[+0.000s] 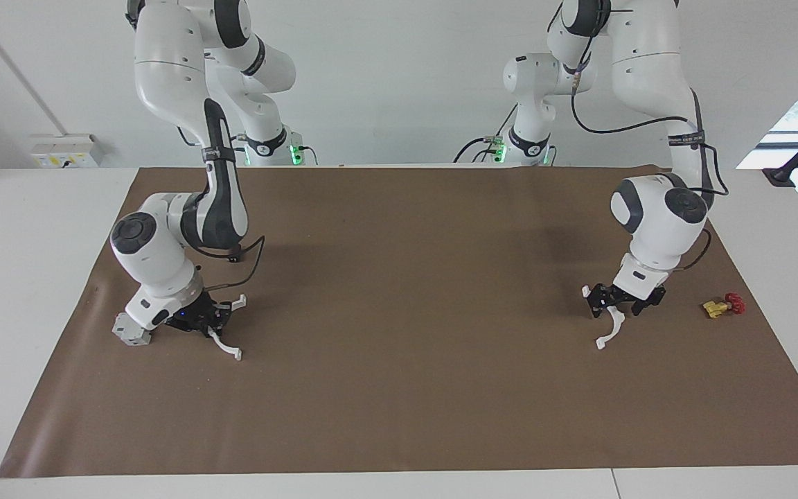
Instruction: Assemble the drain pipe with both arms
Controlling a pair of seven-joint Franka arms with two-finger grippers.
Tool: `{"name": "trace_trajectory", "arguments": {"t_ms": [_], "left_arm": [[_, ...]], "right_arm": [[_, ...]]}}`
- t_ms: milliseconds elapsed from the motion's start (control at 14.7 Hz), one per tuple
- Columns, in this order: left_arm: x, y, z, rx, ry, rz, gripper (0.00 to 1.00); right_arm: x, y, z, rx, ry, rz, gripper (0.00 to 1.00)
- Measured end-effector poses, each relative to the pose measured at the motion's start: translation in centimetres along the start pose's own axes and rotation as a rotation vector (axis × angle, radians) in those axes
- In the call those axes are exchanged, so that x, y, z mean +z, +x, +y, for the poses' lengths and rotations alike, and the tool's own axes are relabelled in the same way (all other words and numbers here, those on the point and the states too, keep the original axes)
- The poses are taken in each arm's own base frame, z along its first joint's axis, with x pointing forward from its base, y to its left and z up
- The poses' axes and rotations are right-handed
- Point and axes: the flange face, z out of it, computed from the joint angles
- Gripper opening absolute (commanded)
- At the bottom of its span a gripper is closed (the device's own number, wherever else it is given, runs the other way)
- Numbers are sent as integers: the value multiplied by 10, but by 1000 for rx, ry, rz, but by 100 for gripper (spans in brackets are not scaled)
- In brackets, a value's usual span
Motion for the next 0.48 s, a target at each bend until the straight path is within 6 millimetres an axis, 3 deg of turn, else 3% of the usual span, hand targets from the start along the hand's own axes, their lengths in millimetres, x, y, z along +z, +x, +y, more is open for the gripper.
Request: {"name": "trace_trajectory", "arguments": {"t_ms": [136, 273, 341, 477], "left_arm": [[-1, 1, 0, 0, 0, 5, 0], [-5, 5, -1, -1, 2, 28, 0], [-7, 7, -1, -1, 3, 44, 0], [-9, 9, -2, -1, 5, 60, 0]], "right_arm": [[-44, 24, -39, 10, 12, -34, 0], [-81, 44, -119, 39, 12, -26, 0], [-86, 48, -161, 57, 12, -15, 0], [-78, 42, -251, 95, 12, -15, 0]]}}
